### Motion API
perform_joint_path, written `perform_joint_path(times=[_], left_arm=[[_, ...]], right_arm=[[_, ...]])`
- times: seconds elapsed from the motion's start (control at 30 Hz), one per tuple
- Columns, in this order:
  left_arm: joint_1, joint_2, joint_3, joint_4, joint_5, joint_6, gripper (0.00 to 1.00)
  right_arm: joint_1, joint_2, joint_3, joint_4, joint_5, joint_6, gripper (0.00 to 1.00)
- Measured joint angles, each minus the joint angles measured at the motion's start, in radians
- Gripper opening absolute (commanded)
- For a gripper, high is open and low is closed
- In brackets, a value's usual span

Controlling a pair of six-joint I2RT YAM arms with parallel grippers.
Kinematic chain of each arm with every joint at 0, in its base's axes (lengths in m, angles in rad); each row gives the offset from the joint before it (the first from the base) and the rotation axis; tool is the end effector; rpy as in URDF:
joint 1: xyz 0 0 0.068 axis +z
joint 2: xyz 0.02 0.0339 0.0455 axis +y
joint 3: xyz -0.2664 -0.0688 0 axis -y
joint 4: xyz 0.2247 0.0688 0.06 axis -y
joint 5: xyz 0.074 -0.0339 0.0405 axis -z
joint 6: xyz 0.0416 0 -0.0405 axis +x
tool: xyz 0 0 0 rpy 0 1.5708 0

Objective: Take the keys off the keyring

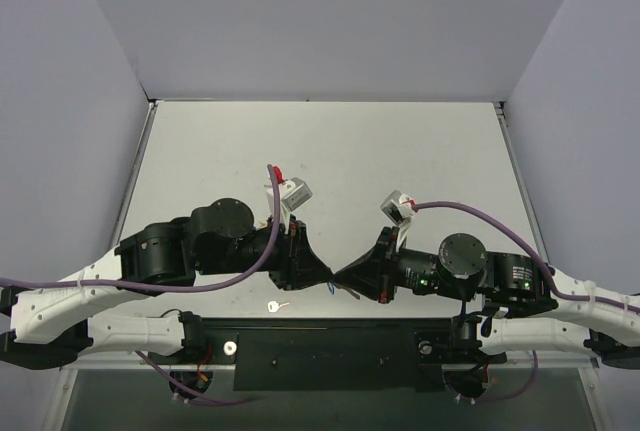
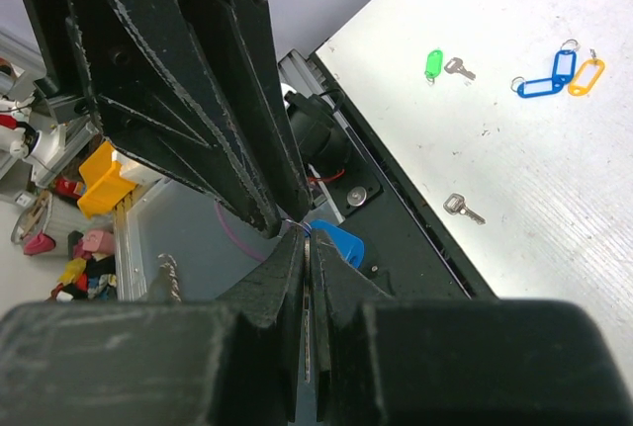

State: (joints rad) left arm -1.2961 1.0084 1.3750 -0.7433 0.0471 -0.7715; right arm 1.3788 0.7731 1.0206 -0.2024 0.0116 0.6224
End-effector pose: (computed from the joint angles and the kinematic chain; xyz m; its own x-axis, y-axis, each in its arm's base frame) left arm 0.0452 -0.1677 0.4329 -0.7501 0.0943 -0.6545 0.6282 0.4109 -0.6607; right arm 0.0287 0.1451 0.4180 -0.5640 0.1538 -0.8114 -0.8007 0.1385 0.5828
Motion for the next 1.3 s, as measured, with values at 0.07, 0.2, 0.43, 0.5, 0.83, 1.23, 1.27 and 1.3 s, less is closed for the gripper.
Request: perform_joint_path(times=[0.07,0.2,0.43,0.5,0.83,1.23,1.27,1.3], left_arm=[[0.0,0.001,-0.002,-0.002,0.0,0.002,0.25],[0.0,0.001,-0.006,-0.002,0.0,0.003,0.24],[0.0,-0.004,-0.019,-0.005,0.011,0.003,0.0],[0.0,-0.007,-0.024,-0.007,0.014,0.003,0.0],[0.0,-0.041,-0.069,0.044,0.048,0.004,0.0],[0.0,-0.107,-0.14,0.182,0.157,-0.03,0.0],[0.0,-0.113,-0.146,0.2,0.163,-0.038,0.0],[0.0,-0.119,-0.153,0.219,0.168,-0.044,0.0]], right_arm=[[0.003,0.0,0.0,0.0,0.0,0.0,0.0],[0.005,0.004,0.003,0.0,0.0,0.0,0.0],[0.026,0.008,0.004,-0.009,0.006,-0.007,0.0],[0.032,0.008,0.005,-0.011,0.008,-0.011,0.0],[0.046,0.008,0.015,-0.012,0.002,-0.021,0.0],[0.057,-0.002,0.041,0.016,-0.092,-0.021,0.0],[0.057,-0.004,0.044,0.021,-0.098,-0.021,0.0],[0.058,-0.006,0.046,0.027,-0.103,-0.021,0.0]])
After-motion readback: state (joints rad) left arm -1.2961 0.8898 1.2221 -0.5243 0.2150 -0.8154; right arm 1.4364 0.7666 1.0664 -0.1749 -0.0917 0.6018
